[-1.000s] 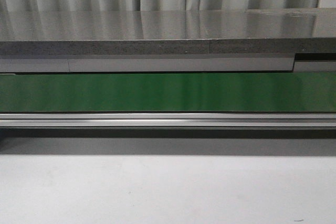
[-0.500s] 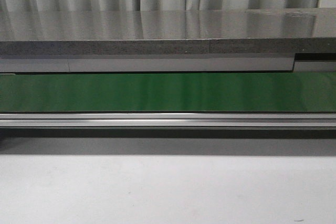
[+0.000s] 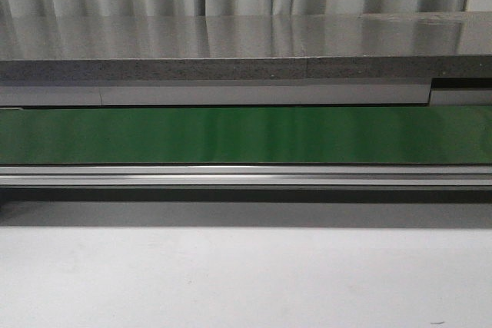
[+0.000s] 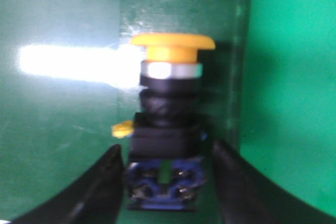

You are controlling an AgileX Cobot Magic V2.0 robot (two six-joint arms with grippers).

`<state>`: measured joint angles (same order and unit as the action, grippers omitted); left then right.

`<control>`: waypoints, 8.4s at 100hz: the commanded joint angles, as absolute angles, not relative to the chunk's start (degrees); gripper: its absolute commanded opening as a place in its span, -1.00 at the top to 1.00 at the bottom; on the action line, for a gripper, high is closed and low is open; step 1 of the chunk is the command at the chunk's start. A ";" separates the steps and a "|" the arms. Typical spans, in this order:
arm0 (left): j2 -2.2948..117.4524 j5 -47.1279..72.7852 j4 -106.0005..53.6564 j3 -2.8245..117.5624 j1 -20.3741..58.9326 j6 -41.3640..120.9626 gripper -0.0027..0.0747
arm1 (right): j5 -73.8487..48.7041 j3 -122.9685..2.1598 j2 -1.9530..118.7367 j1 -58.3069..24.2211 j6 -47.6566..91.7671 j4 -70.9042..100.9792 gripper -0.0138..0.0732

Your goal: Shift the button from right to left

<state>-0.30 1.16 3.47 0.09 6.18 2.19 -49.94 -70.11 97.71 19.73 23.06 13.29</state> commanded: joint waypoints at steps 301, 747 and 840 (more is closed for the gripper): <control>-2.33 -5.11 3.44 -1.49 6.59 1.58 0.92 | -17.09 -20.56 12.81 3.04 31.61 23.41 0.84; 87.65 48.25 10.92 76.95 6.46 -5.44 0.59 | -17.09 -20.56 12.81 3.04 31.61 23.41 0.84; 99.71 33.13 7.88 71.50 -12.42 5.96 0.60 | -17.09 -20.56 12.81 3.04 31.61 23.41 0.84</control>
